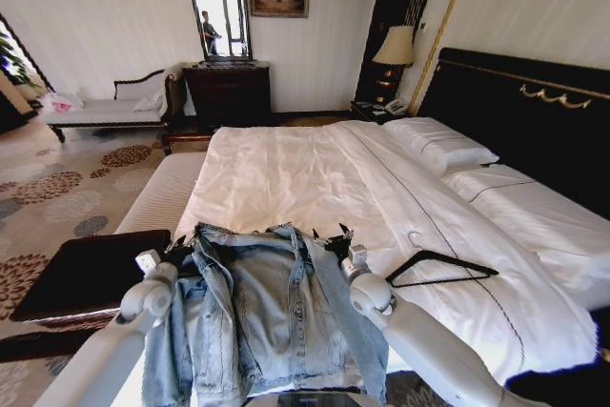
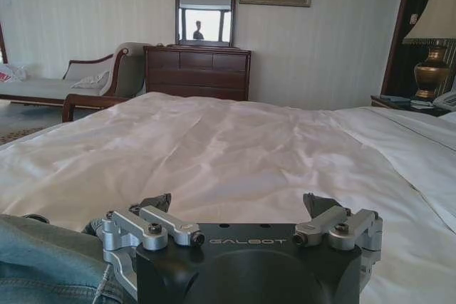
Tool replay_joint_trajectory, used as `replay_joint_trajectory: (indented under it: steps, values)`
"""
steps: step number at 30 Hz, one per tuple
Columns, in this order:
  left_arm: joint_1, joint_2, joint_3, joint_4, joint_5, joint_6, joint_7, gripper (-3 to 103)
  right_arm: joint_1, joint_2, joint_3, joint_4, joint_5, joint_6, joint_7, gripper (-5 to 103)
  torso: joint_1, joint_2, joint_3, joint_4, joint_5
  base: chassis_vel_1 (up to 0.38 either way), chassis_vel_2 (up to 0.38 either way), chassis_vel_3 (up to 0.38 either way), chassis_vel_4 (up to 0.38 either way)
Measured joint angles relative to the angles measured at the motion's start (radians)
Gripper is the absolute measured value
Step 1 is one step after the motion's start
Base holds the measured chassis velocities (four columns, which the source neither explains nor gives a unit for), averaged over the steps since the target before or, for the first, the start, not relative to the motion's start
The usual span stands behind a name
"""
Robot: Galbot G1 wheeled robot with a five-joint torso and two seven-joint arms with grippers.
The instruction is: Pick up the clothes from the bed and hang them on the clothes hanger.
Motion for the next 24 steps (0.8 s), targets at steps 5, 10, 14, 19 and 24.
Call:
replay_joint_trajectory:
  steps: [5,10,14,19,24]
  values:
    - [0.124,-0.051,-0.094,-0.090,0.084,-0.024,0.012,80,-0.013,-0.001,0.015,0.005,-0.018,0.005,-0.005,100,0.000,0.000,0.000,0.0002,0.0000,0.000,0.000,0.000,0.000]
    - [0.247,-0.120,-0.181,-0.185,0.159,-0.063,0.036,96,-0.045,-0.008,0.041,0.022,-0.039,0.008,-0.012,100,0.000,0.000,0.000,0.0000,0.0001,0.000,0.000,0.000,0.000]
    - [0.366,-0.185,-0.228,-0.254,0.250,-0.121,0.078,100,-0.085,-0.007,0.079,0.036,-0.056,0.018,-0.020,100,0.000,0.000,0.000,0.0001,0.0000,0.000,0.000,0.000,0.000]
    - [0.489,-0.277,-0.245,-0.288,0.354,-0.168,0.098,100,-0.179,0.000,0.156,0.056,-0.087,0.036,-0.046,100,0.000,0.000,0.000,0.0003,0.0001,0.000,0.000,0.000,0.000]
    - [0.540,-0.388,-0.250,-0.326,0.366,-0.170,0.098,100,-0.301,0.033,0.259,0.067,-0.114,0.049,-0.073,100,0.000,0.000,0.000,-0.0004,0.0003,0.000,0.000,0.000,0.000]
